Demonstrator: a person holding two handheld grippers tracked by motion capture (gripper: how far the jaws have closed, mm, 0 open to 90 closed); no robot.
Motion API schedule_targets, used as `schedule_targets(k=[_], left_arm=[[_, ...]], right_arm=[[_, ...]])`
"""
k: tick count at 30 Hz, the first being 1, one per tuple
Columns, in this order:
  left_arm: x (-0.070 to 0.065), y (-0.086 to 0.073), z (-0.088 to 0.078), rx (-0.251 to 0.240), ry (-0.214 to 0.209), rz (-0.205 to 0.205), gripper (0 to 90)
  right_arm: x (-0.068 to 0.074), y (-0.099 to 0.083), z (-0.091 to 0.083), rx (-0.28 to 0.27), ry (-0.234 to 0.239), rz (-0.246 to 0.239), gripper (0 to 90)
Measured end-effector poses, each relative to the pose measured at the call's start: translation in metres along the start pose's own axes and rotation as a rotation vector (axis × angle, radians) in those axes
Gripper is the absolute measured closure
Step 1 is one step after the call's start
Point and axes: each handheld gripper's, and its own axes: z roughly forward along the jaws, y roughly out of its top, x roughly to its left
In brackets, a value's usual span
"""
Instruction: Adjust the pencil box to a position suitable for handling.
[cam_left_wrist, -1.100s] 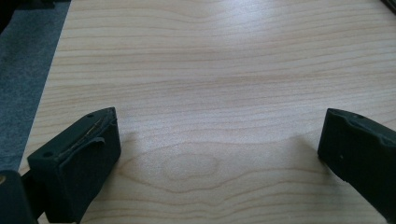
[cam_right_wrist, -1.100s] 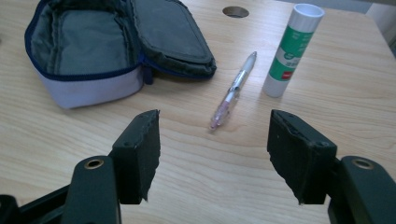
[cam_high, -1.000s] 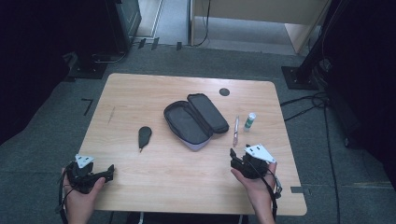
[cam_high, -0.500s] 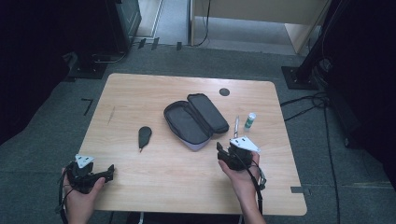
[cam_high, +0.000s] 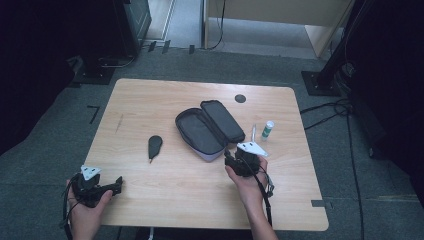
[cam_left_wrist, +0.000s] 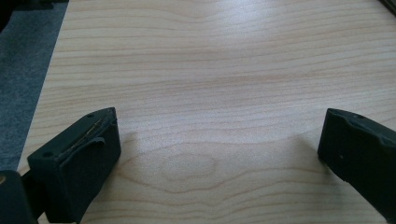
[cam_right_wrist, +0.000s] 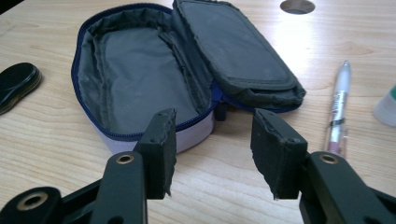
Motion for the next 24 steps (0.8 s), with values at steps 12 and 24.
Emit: schedule_targets(k=[12,24], left_arm=[[0.000,0.000,0.000,0.000,-0.005,0.006,0.0],[-0.001,0.000,0.000,-0.001,-0.008,0.006,0.0]], right_arm=[[0.007,0.001,0.019,0.031,-0.008,0.044,52.8],[0.013,0.005,0.037,0.069,-0.069,0.114,44.4]])
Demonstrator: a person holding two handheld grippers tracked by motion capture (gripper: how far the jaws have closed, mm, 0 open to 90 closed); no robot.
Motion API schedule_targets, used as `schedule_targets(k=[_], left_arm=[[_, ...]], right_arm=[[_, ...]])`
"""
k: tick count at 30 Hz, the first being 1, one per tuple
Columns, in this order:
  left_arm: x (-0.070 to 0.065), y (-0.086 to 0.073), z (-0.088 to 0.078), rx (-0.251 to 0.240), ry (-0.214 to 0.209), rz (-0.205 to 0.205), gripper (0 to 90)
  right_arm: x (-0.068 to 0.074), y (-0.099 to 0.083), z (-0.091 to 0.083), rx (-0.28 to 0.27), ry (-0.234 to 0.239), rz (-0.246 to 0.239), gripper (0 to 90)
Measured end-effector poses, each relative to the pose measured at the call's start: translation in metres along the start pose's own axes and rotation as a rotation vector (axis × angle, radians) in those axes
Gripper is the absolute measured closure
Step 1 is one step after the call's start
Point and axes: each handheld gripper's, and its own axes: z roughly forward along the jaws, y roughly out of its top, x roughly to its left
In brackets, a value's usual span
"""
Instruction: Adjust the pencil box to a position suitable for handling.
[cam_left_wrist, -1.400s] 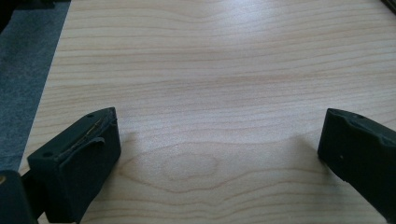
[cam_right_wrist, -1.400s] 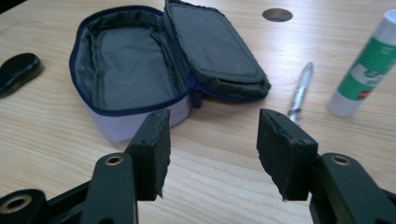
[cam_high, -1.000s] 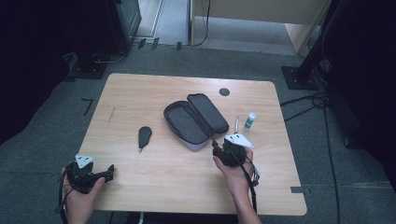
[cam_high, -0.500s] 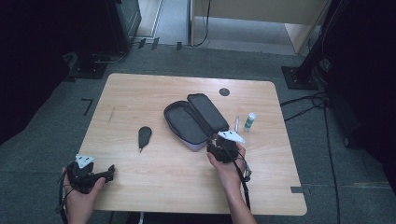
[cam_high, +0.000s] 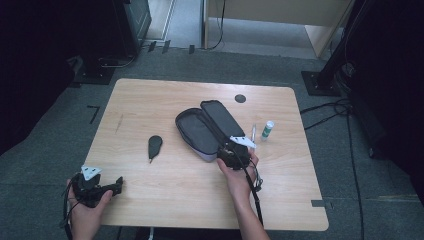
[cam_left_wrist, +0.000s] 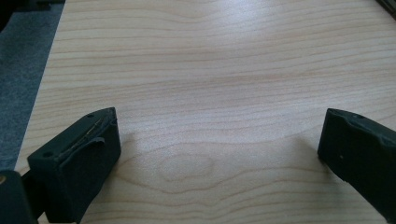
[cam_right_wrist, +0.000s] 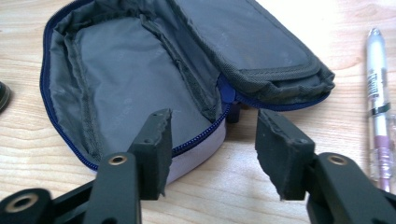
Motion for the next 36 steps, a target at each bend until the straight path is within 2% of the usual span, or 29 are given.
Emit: schedule_targets(k=[3,10,15,22,25,30,36], left_arm=[[0.000,0.000,0.000,0.000,0.000,0.000,0.0],[0.000,0.000,0.000,0.000,0.000,0.001,0.0],[0.000,0.000,0.000,0.002,-0.003,0.004,0.0],[0.000,0.000,0.000,0.002,-0.003,0.005,0.0],[0.000,0.000,0.000,0.001,-0.003,0.005,0.0],[0.000,0.000,0.000,0.002,-0.003,0.005,0.0],[0.000,0.000,0.000,0.001,-0.003,0.005,0.0]], right_arm=[[0.002,0.001,0.002,0.008,0.001,0.024,40.9],[0.007,0.001,0.010,0.034,-0.008,0.044,40.9],[0.009,-0.002,0.016,0.054,0.001,0.065,41.7],[0.010,-0.003,0.023,0.065,0.002,0.095,49.2],[0.010,-0.004,0.025,0.072,-0.012,0.094,52.2],[0.007,-0.003,0.025,0.069,-0.008,0.097,54.4],[0.001,-0.002,0.025,0.070,-0.017,0.096,61.0]])
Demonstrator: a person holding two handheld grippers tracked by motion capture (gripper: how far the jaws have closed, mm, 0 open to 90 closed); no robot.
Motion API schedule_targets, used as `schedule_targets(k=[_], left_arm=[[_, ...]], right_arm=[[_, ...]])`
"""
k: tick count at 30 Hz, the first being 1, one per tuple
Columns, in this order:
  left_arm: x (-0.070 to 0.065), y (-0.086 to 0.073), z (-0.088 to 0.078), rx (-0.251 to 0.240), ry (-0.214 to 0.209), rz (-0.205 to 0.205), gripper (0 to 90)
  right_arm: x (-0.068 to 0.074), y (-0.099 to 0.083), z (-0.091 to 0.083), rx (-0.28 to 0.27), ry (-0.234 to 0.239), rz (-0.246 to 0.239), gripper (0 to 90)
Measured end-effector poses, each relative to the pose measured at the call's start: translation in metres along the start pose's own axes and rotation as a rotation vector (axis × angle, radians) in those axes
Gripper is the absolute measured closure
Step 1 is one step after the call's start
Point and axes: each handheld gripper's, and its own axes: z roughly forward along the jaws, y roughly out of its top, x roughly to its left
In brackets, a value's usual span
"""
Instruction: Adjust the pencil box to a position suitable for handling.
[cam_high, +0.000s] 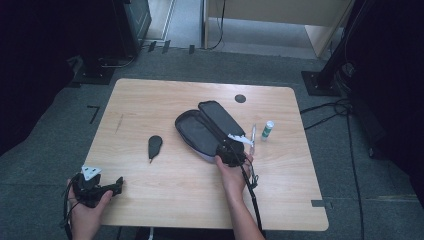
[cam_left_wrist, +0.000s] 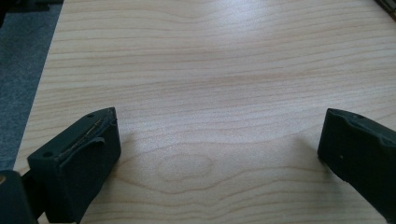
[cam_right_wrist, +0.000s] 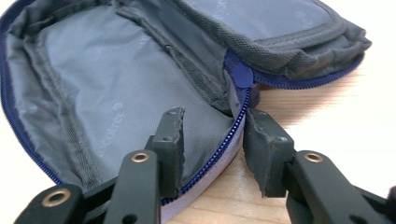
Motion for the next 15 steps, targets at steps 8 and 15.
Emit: schedule_targets(k=[8,15], left_arm=[[0.000,0.000,0.000,0.000,0.000,0.000,0.0],[0.000,0.000,0.000,0.000,0.000,0.000,0.0]], right_arm=[[-0.010,0.000,0.001,0.008,-0.009,-0.014,66.2],[-0.014,0.000,0.002,0.000,-0.027,-0.071,75.8]])
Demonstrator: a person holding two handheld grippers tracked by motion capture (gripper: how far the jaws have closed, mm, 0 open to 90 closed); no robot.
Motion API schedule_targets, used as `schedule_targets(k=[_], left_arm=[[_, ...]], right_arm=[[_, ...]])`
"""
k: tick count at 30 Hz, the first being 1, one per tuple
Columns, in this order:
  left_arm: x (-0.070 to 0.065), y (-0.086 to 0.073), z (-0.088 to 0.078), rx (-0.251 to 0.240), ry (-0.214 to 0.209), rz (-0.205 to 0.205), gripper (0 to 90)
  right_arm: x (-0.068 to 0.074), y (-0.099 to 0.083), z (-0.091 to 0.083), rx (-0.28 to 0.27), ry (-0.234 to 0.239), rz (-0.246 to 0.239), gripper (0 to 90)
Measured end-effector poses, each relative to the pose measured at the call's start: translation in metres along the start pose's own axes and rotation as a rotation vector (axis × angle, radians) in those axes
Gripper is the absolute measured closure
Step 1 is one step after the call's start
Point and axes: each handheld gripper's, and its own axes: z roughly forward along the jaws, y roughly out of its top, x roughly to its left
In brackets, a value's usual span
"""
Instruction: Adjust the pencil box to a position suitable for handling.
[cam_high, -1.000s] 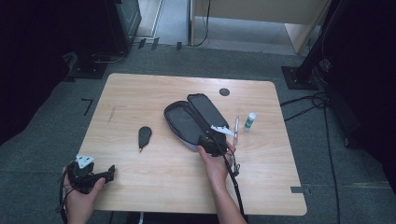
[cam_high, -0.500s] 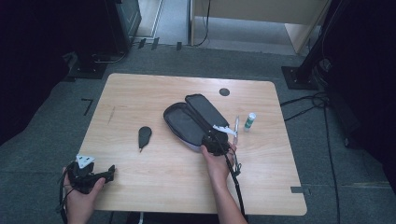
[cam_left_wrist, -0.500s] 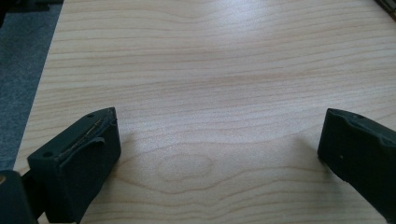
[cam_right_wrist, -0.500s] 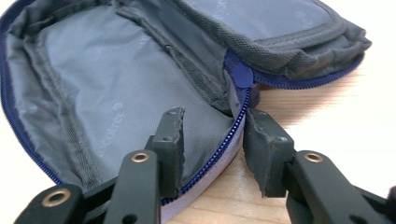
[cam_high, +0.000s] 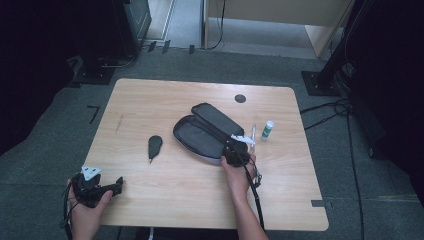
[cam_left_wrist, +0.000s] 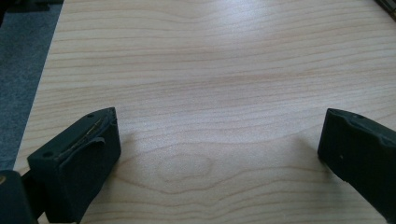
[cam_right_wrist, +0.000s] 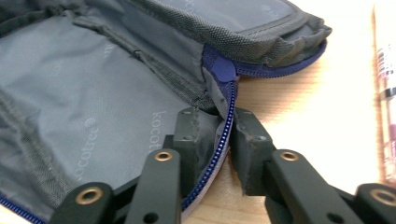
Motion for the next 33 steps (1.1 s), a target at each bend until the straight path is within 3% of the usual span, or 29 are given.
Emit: schedule_targets(k=[6,16,23,29,31,33], left_arm=[[0.000,0.000,0.000,0.000,0.000,0.000,0.0],[0.000,0.000,0.000,0.000,0.000,-0.001,0.0],[0.000,0.000,0.000,0.000,0.000,0.000,0.0],[0.000,0.000,0.000,0.000,0.000,0.000,0.0],[0.000,0.000,0.000,0.000,0.000,0.000,0.0],[0.000,0.000,0.000,-0.001,0.000,-0.001,0.0]], right_arm=[[-0.006,0.001,-0.001,-0.001,-0.007,-0.026,85.9],[-0.009,-0.003,-0.007,0.012,0.050,-0.079,87.5],[-0.011,-0.012,-0.017,0.009,0.123,-0.167,87.8],[-0.016,-0.019,-0.027,0.020,0.143,-0.213,87.7],[-0.017,-0.020,-0.029,0.033,0.143,-0.219,84.4],[-0.019,-0.020,-0.031,0.037,0.158,-0.225,68.8]])
